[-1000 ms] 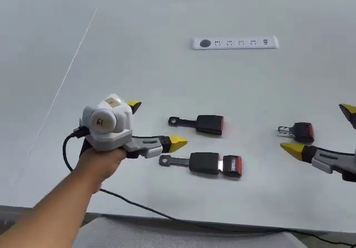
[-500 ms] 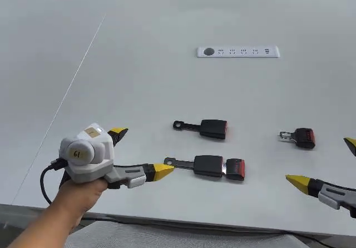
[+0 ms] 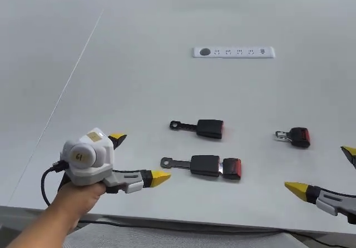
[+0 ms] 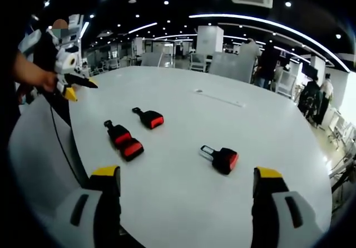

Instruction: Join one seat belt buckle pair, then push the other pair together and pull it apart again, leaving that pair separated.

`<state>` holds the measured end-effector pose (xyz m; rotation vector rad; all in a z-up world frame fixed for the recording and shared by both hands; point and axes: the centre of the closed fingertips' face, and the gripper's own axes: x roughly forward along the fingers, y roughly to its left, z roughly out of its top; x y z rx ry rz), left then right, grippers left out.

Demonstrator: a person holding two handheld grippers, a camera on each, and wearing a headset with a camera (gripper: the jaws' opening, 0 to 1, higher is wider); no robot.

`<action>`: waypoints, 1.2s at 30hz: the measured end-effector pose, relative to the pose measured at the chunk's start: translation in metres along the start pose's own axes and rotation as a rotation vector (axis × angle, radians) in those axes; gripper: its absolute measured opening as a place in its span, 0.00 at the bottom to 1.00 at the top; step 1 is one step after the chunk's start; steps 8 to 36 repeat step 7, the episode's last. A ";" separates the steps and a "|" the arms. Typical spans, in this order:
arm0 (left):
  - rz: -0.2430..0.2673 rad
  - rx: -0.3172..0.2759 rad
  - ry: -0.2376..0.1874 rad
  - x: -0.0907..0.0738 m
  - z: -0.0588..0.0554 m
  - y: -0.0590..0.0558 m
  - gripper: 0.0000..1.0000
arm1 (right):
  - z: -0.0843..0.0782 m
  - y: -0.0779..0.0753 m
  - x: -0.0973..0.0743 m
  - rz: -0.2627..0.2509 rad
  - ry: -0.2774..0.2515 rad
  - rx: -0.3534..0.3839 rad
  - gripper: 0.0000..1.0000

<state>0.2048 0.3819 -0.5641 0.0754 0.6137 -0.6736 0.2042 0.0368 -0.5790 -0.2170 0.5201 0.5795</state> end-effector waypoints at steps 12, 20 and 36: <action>-0.001 0.002 -0.004 -0.001 0.004 0.000 1.00 | -0.002 0.001 0.004 0.005 0.007 0.005 0.99; -0.001 0.002 -0.004 -0.001 0.004 0.000 1.00 | -0.002 0.001 0.004 0.005 0.007 0.005 0.99; -0.001 0.002 -0.004 -0.001 0.004 0.000 1.00 | -0.002 0.001 0.004 0.005 0.007 0.005 0.99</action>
